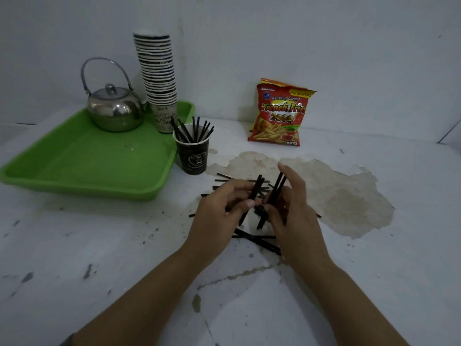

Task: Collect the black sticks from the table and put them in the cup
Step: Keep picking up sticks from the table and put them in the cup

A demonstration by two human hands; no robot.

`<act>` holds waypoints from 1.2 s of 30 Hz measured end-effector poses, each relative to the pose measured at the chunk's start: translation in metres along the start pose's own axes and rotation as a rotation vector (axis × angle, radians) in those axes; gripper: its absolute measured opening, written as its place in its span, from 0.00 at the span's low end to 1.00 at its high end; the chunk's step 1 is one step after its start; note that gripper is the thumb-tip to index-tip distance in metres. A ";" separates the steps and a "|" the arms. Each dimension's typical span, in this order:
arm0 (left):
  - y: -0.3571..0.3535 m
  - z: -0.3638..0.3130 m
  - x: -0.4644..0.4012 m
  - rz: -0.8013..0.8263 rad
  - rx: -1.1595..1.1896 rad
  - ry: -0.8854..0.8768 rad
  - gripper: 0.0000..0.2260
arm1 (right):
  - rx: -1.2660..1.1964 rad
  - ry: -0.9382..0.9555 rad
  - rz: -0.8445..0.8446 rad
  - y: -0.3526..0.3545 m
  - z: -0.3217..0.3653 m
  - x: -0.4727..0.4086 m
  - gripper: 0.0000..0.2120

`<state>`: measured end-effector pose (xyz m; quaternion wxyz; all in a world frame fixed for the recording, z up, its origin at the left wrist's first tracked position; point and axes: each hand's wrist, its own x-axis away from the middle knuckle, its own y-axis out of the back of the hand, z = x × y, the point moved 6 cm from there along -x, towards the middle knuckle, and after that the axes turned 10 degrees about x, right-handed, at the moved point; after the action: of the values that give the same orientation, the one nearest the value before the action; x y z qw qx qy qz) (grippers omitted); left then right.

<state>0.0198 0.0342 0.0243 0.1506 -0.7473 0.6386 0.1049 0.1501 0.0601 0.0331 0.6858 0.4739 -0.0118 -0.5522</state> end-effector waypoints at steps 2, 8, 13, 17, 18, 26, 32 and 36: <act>0.002 -0.004 -0.001 -0.020 0.027 -0.025 0.14 | 0.009 -0.007 0.001 0.000 0.000 0.000 0.37; 0.014 -0.031 -0.001 -0.118 -0.277 -0.320 0.28 | -0.010 -0.023 -0.108 0.004 0.004 0.000 0.36; 0.025 -0.040 -0.001 -0.168 -0.356 -0.455 0.31 | -0.033 -0.026 -0.175 -0.003 0.015 -0.004 0.35; 0.038 -0.042 -0.003 -0.275 -0.307 -0.458 0.30 | -0.071 0.019 -0.200 -0.010 0.026 -0.010 0.34; 0.042 -0.043 -0.004 -0.305 -0.291 -0.448 0.29 | -0.082 0.020 -0.213 -0.011 0.027 -0.012 0.33; 0.069 -0.059 -0.009 -0.487 -0.330 -0.525 0.17 | -0.197 0.060 -0.364 -0.018 0.058 -0.050 0.31; 0.095 -0.080 -0.040 -0.556 -0.335 -0.522 0.17 | -0.260 0.144 -0.451 -0.019 0.084 -0.106 0.27; 0.106 -0.088 -0.068 -0.570 -0.377 -0.528 0.28 | -0.197 0.117 -0.469 -0.027 0.088 -0.136 0.28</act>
<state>-0.0989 0.0502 0.1207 0.1926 -0.8558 0.3160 0.3615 0.0289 0.1103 0.1329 0.5815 0.4259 0.1916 -0.6662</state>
